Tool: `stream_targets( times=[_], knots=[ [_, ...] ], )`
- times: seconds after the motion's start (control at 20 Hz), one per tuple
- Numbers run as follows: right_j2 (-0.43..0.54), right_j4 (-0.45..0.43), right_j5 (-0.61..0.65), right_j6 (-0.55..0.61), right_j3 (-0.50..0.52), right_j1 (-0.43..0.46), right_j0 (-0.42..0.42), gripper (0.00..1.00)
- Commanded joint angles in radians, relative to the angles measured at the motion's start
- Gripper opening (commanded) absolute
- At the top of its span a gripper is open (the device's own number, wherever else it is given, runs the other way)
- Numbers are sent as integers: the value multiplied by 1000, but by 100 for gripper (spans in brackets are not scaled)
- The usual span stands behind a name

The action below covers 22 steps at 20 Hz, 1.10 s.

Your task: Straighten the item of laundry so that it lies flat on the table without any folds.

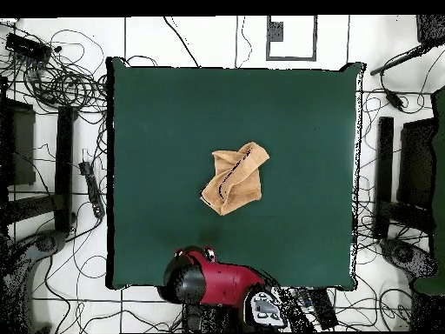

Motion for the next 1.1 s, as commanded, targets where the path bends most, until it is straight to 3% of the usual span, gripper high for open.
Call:
stream_targets(
  times=[0.05,0.4,0.7,1.1],
  knots=[
    [130,58,140,142,-137,9,19,100],
    [135,40,134,133,-165,31,-6,100],
    [119,43,150,140,-187,36,21,100],
    [103,70,171,153,-283,73,34,100]
  ],
)
